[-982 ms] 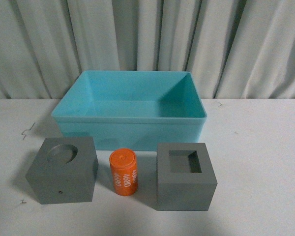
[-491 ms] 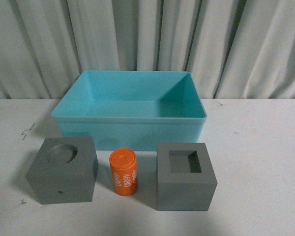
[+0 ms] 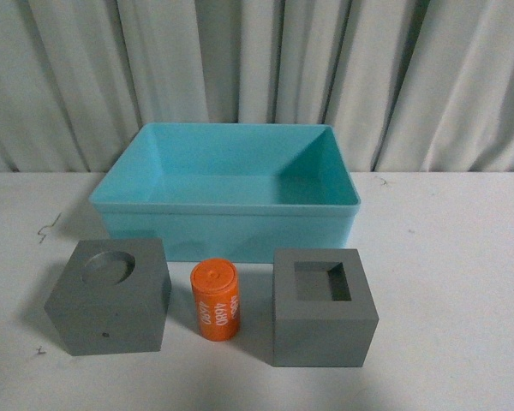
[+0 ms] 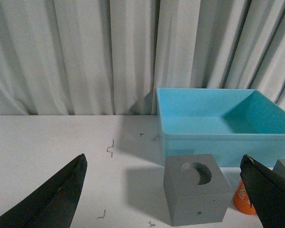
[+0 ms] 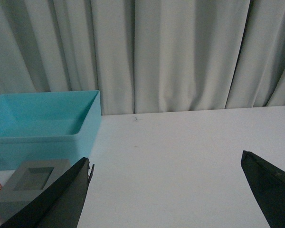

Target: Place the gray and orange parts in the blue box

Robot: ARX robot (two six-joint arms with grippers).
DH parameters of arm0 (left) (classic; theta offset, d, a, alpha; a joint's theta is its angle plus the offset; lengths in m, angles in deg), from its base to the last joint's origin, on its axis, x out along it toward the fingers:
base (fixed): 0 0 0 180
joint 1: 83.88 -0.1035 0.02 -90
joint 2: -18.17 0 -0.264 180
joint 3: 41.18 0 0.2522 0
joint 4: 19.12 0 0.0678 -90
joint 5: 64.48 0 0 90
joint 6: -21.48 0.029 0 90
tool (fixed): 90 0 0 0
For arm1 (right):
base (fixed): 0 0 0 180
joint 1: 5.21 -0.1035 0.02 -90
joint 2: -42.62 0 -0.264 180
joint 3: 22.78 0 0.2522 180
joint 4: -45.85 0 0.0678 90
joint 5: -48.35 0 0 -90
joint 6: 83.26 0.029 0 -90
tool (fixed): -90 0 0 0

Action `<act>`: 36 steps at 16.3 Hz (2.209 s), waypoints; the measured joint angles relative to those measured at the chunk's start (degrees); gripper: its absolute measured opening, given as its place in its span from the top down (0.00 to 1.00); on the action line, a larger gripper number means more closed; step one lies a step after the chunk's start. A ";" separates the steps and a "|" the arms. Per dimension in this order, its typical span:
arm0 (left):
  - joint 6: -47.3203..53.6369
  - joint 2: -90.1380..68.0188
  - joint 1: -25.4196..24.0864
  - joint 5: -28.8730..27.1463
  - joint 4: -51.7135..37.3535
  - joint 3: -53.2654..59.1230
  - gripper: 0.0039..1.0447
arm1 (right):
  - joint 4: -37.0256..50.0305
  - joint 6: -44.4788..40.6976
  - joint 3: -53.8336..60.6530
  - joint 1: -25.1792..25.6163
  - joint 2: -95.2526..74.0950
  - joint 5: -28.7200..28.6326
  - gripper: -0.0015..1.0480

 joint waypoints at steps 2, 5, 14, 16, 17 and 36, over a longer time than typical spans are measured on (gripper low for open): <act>0.00 0.00 0.00 0.02 0.00 0.00 0.06 | 0.00 0.00 0.00 0.00 0.00 0.00 0.06; 0.00 0.00 0.00 0.00 0.00 0.00 0.06 | 0.00 0.00 0.00 0.00 0.00 0.00 0.06; 0.00 0.00 0.00 0.02 0.00 0.00 0.06 | 0.00 0.00 0.00 0.00 0.00 0.00 0.06; 0.00 0.00 0.00 0.00 0.00 0.00 0.06 | 0.00 0.00 0.00 0.00 0.00 0.00 0.06; 0.00 0.00 0.00 0.02 0.00 0.00 0.06 | 0.00 0.00 0.00 0.00 0.00 0.00 0.06; 0.00 0.00 0.00 0.00 0.00 0.00 0.06 | 0.00 0.00 0.00 0.00 0.00 0.00 0.06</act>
